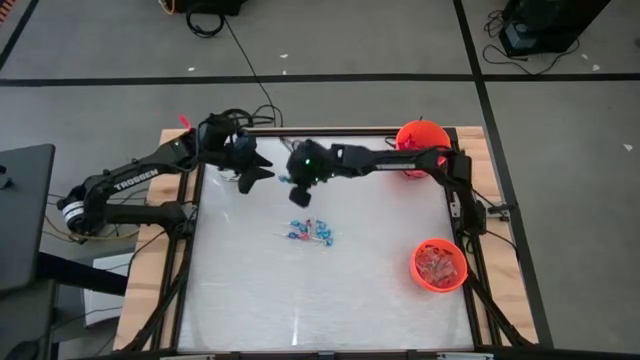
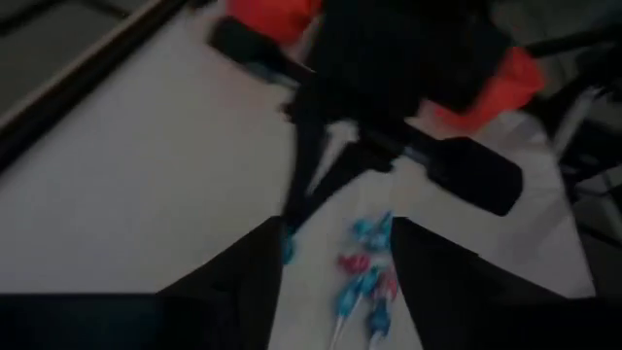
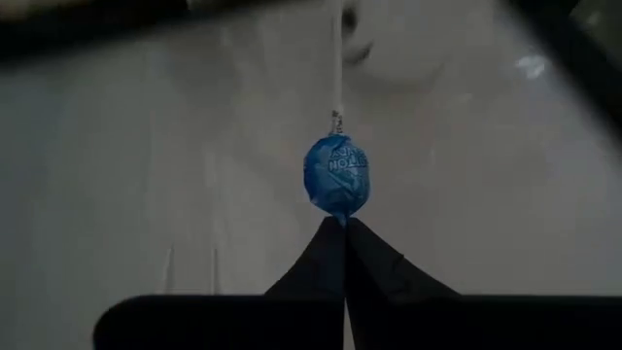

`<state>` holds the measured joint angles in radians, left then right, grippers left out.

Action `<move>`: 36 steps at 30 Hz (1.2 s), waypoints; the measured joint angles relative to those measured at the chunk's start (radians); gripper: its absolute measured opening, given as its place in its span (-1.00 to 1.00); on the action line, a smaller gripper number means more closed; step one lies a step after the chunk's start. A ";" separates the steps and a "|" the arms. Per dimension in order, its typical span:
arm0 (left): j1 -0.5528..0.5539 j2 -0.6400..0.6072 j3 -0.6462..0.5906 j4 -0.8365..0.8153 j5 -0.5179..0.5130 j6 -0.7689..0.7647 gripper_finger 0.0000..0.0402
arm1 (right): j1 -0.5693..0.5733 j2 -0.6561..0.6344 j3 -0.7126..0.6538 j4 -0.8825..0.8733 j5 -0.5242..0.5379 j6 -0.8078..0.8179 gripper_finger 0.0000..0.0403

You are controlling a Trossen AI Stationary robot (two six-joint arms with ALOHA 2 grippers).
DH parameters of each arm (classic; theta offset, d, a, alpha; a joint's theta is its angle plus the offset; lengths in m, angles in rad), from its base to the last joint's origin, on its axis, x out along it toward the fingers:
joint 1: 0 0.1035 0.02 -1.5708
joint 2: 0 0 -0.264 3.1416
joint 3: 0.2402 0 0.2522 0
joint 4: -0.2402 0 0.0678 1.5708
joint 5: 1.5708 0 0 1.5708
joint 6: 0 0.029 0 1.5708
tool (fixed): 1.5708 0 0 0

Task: Sort candy by brand, put in halloween buckets
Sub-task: Put the blue candy into the white bucket

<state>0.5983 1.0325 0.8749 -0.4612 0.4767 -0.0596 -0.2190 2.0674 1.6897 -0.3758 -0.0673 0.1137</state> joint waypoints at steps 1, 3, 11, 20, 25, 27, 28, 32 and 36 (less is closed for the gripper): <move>-0.006 0.000 0.000 0.026 0.009 0.000 0.03 | -0.006 -0.015 0.000 0.017 -0.001 0.010 -0.98; -0.018 0.000 0.000 0.068 0.003 -0.002 0.16 | -0.016 -0.046 0.000 0.054 0.004 0.026 -0.99; -0.023 0.000 0.000 0.149 -0.179 -0.074 0.66 | -0.033 -0.124 0.000 0.140 0.051 0.055 -0.99; -0.026 0.006 0.000 0.234 -0.134 -0.063 0.69 | -0.017 -0.132 -0.001 0.161 -0.008 -0.042 -0.99; -0.032 0.006 0.000 0.228 -0.024 -0.003 0.52 | -0.003 -0.136 -0.001 0.180 -0.014 -0.064 -0.99; -0.040 0.006 0.000 0.218 0.020 0.043 0.45 | -0.004 -0.141 -0.001 0.191 -0.029 -0.064 -0.99; -0.045 0.005 0.000 0.209 0.031 0.063 0.41 | -0.004 -0.147 -0.001 0.186 -0.040 -0.063 -0.99; -0.049 0.005 0.000 0.180 0.053 0.121 0.29 | -0.005 -0.162 -0.001 0.182 -0.057 -0.061 -0.99; -0.049 0.005 0.000 0.191 0.051 0.127 0.17 | -0.004 -0.174 -0.001 0.170 -0.058 -0.064 -0.99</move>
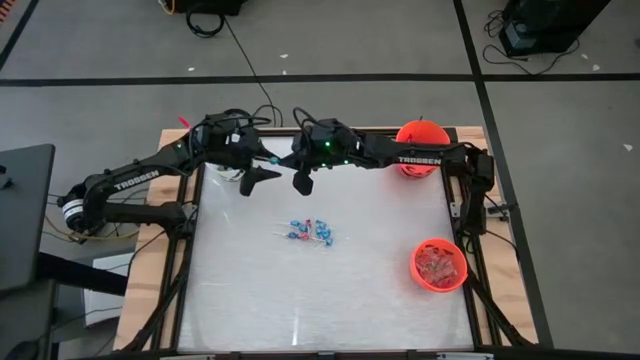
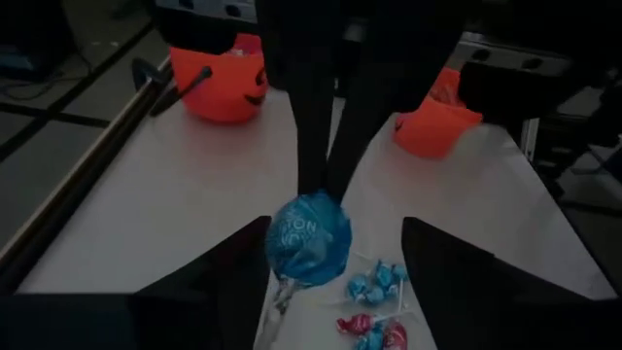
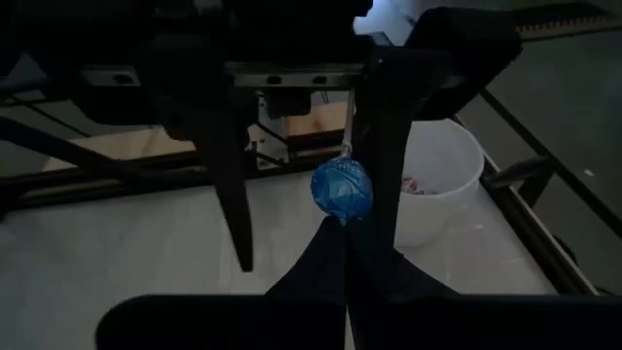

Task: Sort candy by brand, put in halloween buckets
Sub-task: Put the blue candy into the white bucket

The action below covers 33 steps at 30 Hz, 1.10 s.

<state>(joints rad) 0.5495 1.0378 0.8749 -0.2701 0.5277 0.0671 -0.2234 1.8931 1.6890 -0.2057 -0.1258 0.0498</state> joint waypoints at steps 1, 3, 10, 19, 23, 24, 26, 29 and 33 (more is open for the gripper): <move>0.000 0.000 0.000 0.009 -0.001 -0.002 0.15 | 0.000 -0.001 0.000 -0.001 0.000 0.000 -0.99; 0.008 0.000 0.000 0.040 -0.003 -0.028 0.09 | 0.000 -0.001 0.000 -0.012 0.000 0.000 -0.99; 0.070 -0.002 0.000 0.062 0.026 -0.101 -0.10 | 0.000 -0.001 0.000 -0.028 0.000 0.000 -0.99; 0.085 -0.002 0.000 0.014 0.084 -0.124 -0.33 | 0.000 -0.001 0.000 -0.014 0.000 0.000 -0.99; 0.085 -0.002 0.000 0.016 0.087 -0.125 -0.38 | 0.000 -0.001 0.000 -0.012 0.000 0.000 -0.99; 0.085 -0.002 0.000 0.018 0.087 -0.125 -0.38 | 0.000 -0.001 0.000 -0.012 0.000 0.000 -0.99; 0.085 -0.002 0.000 0.017 0.087 -0.127 -0.41 | 0.000 -0.001 0.000 -0.012 0.001 0.000 -0.99; 0.085 -0.002 0.000 0.015 0.088 -0.128 -0.49 | 0.000 -0.001 0.000 -0.014 -0.008 -0.001 -0.98; 0.087 -0.002 0.000 0.014 0.091 -0.127 -0.61 | -0.001 -0.001 0.000 -0.018 -0.023 0.023 -0.83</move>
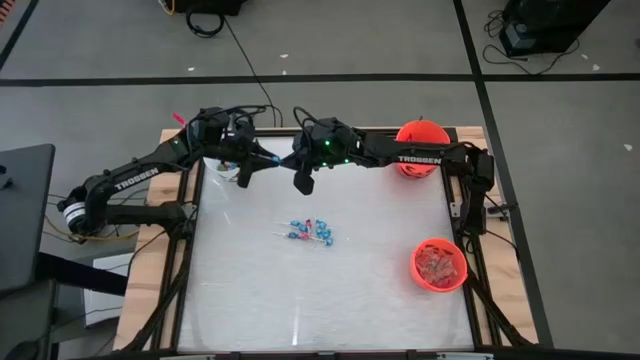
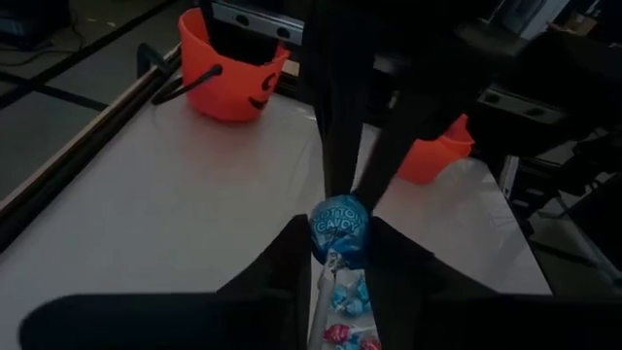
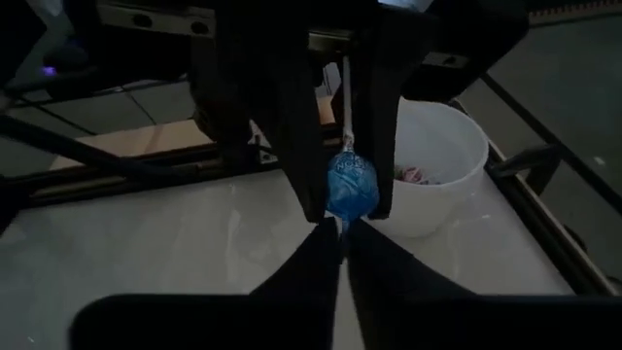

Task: Sort candy by brand, put in halloween buckets
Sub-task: Put the blue candy into the white bucket

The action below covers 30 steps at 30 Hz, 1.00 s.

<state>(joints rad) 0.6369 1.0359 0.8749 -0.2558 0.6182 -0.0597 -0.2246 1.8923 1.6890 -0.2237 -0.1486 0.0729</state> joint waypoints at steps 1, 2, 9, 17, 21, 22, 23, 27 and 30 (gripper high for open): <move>0.005 0.000 0.000 0.000 -0.004 0.000 -0.62 | 0.000 0.000 0.000 -0.003 0.008 0.012 -0.76; 0.013 0.000 0.000 -0.001 -0.012 0.000 -0.62 | 0.000 0.000 0.000 -0.014 0.018 0.021 -0.70; 0.144 0.000 0.000 -0.112 -0.204 -0.001 -0.54 | -0.004 0.000 0.000 -0.221 0.218 0.149 -0.28; 0.299 0.000 0.011 -0.501 -0.585 0.029 -0.53 | -0.007 0.004 -0.077 -0.426 0.202 0.265 -0.18; 0.324 0.012 -0.003 -0.543 -0.656 0.072 -0.52 | -0.007 0.004 -0.155 -0.379 0.076 0.300 -0.18; 0.327 0.021 -0.011 -0.534 -0.656 0.082 -0.52 | -0.007 0.004 -0.174 -0.362 0.050 0.309 -0.18; 0.327 0.032 -0.020 -0.516 -0.658 0.084 -0.52 | -0.004 0.004 -0.194 -0.329 0.030 0.320 -0.17; 0.332 0.094 -0.047 -0.486 -0.658 0.082 -0.52 | 0.018 0.004 -0.248 -0.272 0.016 0.355 -0.17; 0.332 0.163 -0.056 -0.476 -0.659 0.078 -0.51 | 0.036 0.004 -0.261 -0.262 0.030 0.378 -0.17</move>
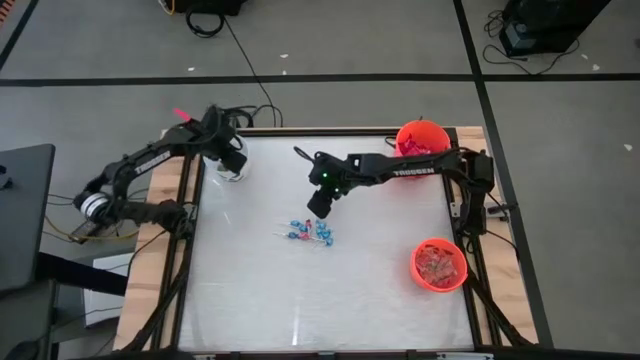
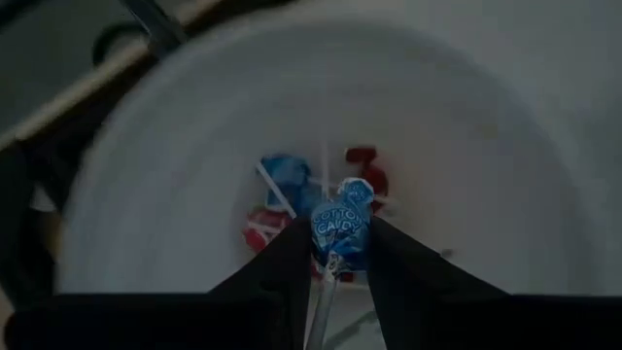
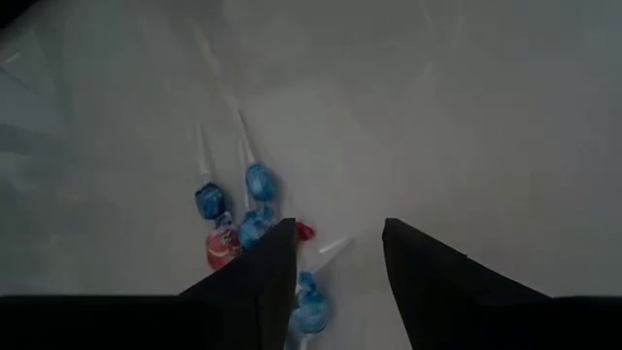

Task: Sort candy by brand, put in halloween buckets
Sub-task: Put the blue candy into the white bucket

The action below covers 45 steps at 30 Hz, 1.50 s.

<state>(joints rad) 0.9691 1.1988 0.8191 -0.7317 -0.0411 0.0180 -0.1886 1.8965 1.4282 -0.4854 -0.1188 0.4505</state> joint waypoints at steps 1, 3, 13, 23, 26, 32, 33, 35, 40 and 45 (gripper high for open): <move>0.000 0.022 -0.001 0.002 -0.005 0.003 -0.50 | 0.006 0.000 -0.002 -0.002 0.006 0.003 -0.17; 0.000 0.061 -0.001 0.029 -0.022 0.006 -0.45 | 0.021 0.000 -0.004 -0.002 0.023 0.004 -0.17; 0.000 0.122 0.011 0.039 -0.049 0.005 -0.18 | 0.078 0.000 -0.004 -0.002 0.068 0.070 -0.17; -0.093 0.020 0.200 -0.080 0.010 0.073 -0.07 | 0.139 0.000 -0.089 -0.010 0.079 -0.079 -0.17; -0.176 -0.012 0.206 -0.096 0.019 0.082 -0.07 | 0.153 0.000 -0.173 0.055 0.109 -0.087 -0.17; -0.341 -0.035 0.206 -0.093 0.027 -0.013 -0.06 | 0.148 0.000 -0.292 0.204 0.101 -0.012 -0.17; -0.364 -0.036 0.206 -0.082 0.026 -0.028 -0.06 | 0.147 0.000 -0.308 0.236 0.087 -0.008 -0.17; -0.405 -0.035 0.206 -0.063 0.027 -0.050 -0.06 | 0.147 0.000 -0.334 0.296 0.057 -0.008 -0.17; -0.484 -0.027 0.205 -0.007 0.025 -0.100 -0.06 | 0.146 0.000 -0.393 0.370 0.018 0.003 -0.18; -0.532 -0.027 0.205 0.050 0.018 -0.134 -0.06 | 0.149 -0.006 -0.424 0.377 0.079 0.007 -0.29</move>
<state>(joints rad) 0.4368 1.1713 1.0245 -0.6812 -0.0234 -0.1163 -0.0395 1.8904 1.0040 -0.1085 -0.0397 0.4580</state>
